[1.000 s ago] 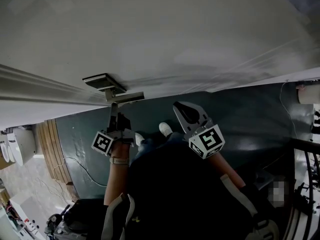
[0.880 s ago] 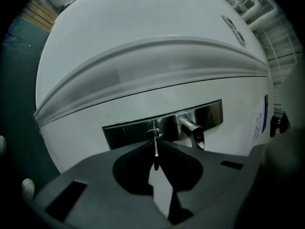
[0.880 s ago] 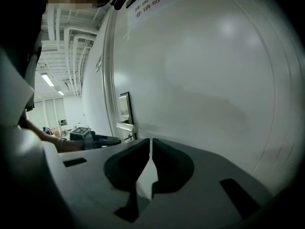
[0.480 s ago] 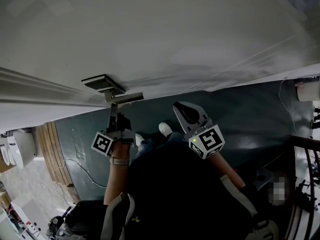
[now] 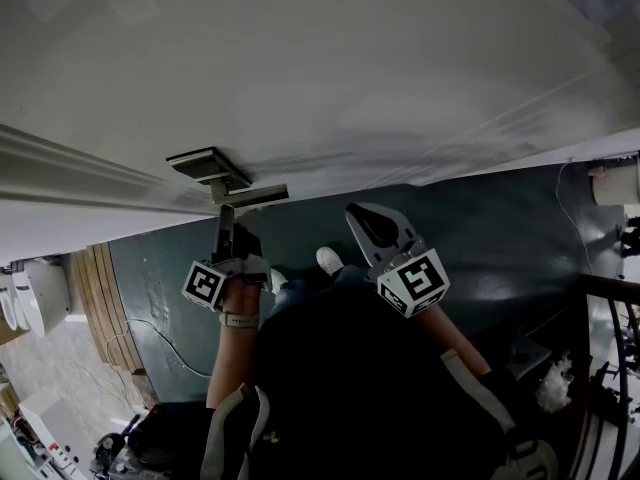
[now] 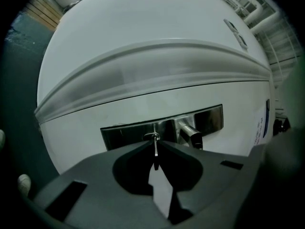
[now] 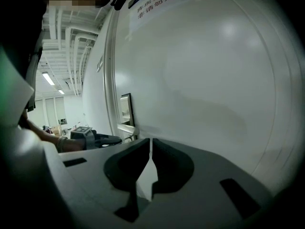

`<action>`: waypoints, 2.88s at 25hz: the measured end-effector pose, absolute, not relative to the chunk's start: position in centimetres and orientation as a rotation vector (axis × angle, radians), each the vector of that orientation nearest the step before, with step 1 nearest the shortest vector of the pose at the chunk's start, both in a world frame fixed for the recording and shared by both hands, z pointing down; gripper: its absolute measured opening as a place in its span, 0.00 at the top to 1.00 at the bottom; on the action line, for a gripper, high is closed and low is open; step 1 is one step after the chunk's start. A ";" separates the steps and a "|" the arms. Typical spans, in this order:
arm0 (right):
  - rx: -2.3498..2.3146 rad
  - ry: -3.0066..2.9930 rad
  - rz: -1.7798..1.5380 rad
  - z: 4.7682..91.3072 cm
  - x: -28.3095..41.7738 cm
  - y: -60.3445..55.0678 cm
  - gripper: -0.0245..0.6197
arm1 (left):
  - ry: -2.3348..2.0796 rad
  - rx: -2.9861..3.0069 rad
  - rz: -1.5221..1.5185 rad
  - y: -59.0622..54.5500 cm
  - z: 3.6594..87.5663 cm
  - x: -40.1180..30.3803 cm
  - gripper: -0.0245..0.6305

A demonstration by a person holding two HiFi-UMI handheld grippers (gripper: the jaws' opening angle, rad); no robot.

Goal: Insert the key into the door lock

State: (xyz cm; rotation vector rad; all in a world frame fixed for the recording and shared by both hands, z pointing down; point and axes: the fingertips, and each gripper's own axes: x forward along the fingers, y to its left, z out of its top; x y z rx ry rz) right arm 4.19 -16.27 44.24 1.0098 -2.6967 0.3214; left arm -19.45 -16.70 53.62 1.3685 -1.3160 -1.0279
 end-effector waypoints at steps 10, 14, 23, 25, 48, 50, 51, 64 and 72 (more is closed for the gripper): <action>1.006 -2.696 0.303 43.9 3.7 -16.2 0.92 | -1.311 1.338 -1.037 -17.3 53.7 -19.4 0.92; 1.004 -2.694 0.295 43.9 3.3 -16.1 0.92 | -1.309 1.324 -1.044 -17.3 53.9 -19.4 0.92; 1.013 -2.692 0.291 43.7 2.8 -16.0 0.92 | -1.296 1.313 -1.038 -19.2 54.0 -19.6 0.92; 1.013 -2.688 0.291 43.6 2.7 -16.0 0.92 | -1.290 1.314 -1.043 -19.7 53.9 -19.6 0.92; 0.888 -2.734 0.292 43.9 0.1 -15.1 0.92 | -1.198 1.322 -1.020 -18.5 54.1 -19.5 0.92; 0.857 -2.746 0.292 43.9 -0.5 -15.0 0.92 | -1.193 1.313 -1.030 -18.0 54.1 -19.6 0.92; 0.839 -2.751 0.291 43.9 -0.9 -14.9 0.92 | -1.191 1.308 -1.035 -17.7 54.1 -19.6 0.92; 0.572 -2.826 0.264 44.1 -6.3 -13.2 0.92 | -1.330 1.421 -0.948 -11.9 52.1 -22.7 0.95; 0.334 -2.874 0.233 43.6 -11.1 -11.1 0.92 | -1.629 1.661 -0.690 -7.1 48.6 -25.3 0.95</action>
